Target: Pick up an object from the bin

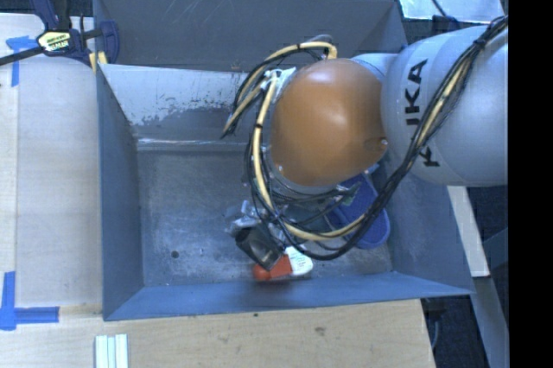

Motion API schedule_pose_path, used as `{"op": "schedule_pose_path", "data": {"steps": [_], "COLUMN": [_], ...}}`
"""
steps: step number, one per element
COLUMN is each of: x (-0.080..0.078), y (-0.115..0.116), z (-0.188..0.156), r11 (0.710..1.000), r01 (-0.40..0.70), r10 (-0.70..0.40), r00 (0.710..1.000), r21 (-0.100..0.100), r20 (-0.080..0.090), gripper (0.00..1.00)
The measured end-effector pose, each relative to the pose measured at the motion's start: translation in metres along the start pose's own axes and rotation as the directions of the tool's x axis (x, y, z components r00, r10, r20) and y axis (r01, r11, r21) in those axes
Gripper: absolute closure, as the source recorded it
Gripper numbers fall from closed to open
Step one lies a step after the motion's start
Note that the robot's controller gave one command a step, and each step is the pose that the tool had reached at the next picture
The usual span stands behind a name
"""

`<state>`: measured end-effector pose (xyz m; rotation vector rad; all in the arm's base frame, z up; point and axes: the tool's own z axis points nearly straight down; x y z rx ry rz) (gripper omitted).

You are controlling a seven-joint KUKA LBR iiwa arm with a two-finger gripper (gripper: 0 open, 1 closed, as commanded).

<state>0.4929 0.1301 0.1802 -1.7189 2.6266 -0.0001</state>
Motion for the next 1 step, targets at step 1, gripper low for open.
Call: {"op": "schedule_pose_path", "data": {"steps": [1], "x": [-0.0021], "y": [0.0061], "z": [-0.0908], "r11": [0.724], "r01": [0.690], "r10": [-0.690], "r00": [0.724], "r21": [-0.004], "r20": [0.002], "gripper": [1.00]}}
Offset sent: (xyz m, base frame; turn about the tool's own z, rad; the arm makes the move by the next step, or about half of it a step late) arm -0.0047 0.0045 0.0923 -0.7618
